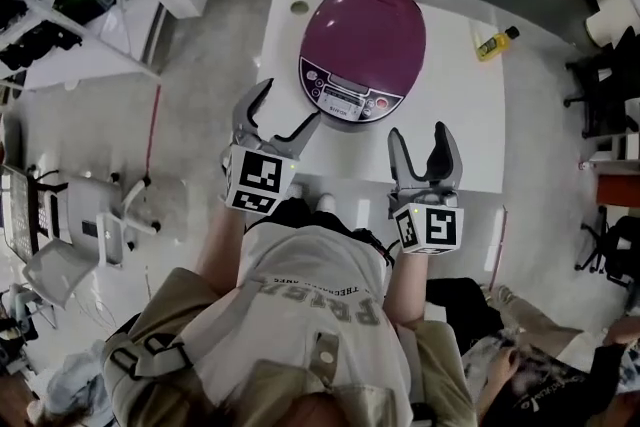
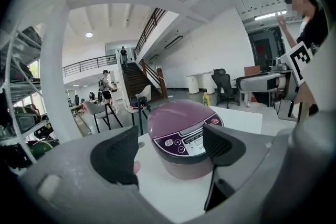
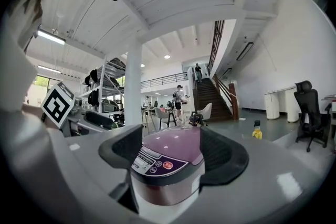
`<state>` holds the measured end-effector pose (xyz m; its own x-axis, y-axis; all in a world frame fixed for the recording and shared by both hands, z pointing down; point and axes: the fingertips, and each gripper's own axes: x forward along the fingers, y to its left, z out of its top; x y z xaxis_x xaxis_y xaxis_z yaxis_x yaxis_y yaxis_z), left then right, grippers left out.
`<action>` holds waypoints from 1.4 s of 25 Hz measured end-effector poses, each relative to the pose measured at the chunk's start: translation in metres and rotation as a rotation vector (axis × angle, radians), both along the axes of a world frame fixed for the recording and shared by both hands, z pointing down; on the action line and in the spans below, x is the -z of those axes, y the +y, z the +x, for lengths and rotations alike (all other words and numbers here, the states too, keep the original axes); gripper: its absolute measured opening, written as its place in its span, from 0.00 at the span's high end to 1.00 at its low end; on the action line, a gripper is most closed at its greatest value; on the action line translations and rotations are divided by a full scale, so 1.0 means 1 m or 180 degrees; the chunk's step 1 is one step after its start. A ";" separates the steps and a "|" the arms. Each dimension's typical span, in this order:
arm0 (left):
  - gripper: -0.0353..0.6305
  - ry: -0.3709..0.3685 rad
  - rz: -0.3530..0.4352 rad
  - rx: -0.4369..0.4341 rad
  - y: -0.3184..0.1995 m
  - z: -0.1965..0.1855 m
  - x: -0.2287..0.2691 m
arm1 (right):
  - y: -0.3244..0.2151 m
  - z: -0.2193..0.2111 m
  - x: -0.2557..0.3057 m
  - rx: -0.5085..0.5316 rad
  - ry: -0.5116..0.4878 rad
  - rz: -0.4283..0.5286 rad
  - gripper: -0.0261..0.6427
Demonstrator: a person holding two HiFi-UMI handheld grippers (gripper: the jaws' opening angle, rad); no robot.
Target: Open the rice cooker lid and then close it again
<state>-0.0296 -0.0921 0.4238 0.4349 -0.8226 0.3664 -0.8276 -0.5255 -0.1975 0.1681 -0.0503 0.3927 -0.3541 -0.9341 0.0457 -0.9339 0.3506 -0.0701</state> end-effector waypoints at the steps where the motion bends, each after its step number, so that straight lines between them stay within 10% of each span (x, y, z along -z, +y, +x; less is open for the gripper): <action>1: 0.35 -0.0012 -0.0010 -0.0008 -0.002 0.000 -0.001 | -0.002 -0.001 -0.002 0.0008 -0.0009 -0.0016 0.49; 13: 0.29 -0.0250 -0.0271 -0.0724 -0.028 0.010 -0.025 | -0.026 -0.018 -0.022 0.0049 0.0145 -0.0250 0.48; 35: 0.24 -0.1825 -0.0425 -0.2328 -0.021 0.055 -0.086 | -0.051 -0.101 -0.086 0.1334 0.1574 -0.1016 0.36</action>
